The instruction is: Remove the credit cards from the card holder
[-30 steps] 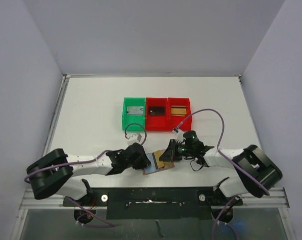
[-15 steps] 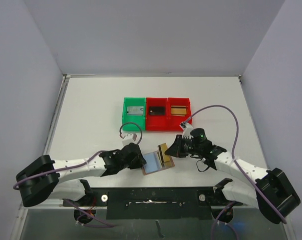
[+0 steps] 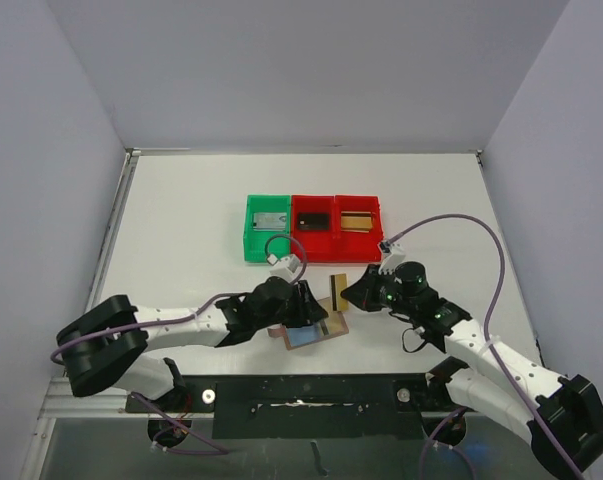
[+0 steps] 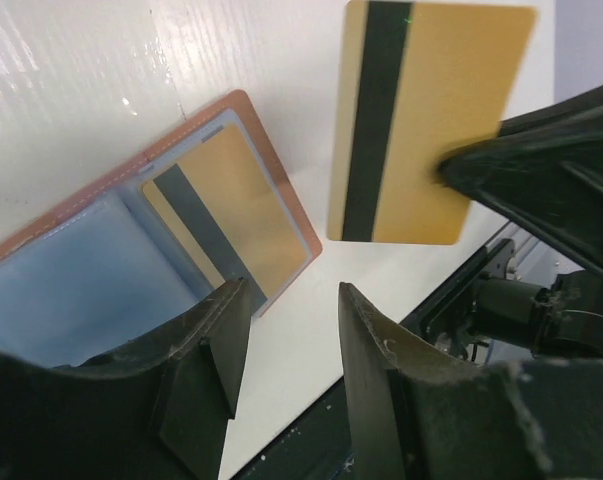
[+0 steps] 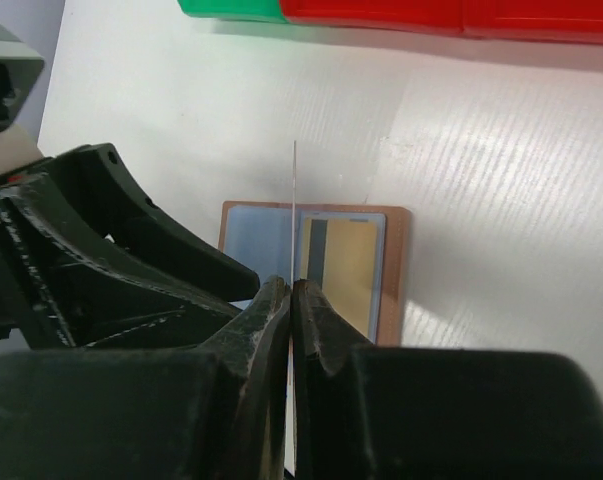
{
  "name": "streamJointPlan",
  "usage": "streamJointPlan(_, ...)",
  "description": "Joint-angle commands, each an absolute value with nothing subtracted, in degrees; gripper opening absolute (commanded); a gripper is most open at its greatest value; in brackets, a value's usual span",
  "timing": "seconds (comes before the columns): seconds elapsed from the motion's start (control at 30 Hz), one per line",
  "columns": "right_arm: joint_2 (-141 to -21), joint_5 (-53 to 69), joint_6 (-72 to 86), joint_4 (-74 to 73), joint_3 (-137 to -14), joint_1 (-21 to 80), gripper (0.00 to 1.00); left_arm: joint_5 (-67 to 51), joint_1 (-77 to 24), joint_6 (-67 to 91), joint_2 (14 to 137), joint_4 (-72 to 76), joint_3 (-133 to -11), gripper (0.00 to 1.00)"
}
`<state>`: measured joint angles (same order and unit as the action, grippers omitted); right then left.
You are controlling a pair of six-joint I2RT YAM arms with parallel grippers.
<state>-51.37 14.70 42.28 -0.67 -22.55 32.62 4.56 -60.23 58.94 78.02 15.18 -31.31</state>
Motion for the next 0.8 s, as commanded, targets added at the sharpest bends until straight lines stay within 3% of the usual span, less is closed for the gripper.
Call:
streamJointPlan(0.0,-48.29,10.89,43.82,2.42,-20.26,32.01,0.00,1.53,-60.29,59.31,83.52,20.97,-34.75,0.37)
streamJointPlan(0.43,-42.77,11.00,39.62,13.86,-15.17,31.72,0.00,8.81,-59.25,62.13,82.54,9.21,-27.57,0.33)
streamJointPlan(0.6,-40.45,8.78,31.59,17.95,-13.84,31.89,0.02,10.42,-59.24,62.21,78.29,6.92,-26.36,0.31)
streamJointPlan(0.77,-38.22,4.31,17.65,12.98,-17.20,31.94,0.00,11.85,-59.16,60.48,71.51,2.72,-26.98,0.32)
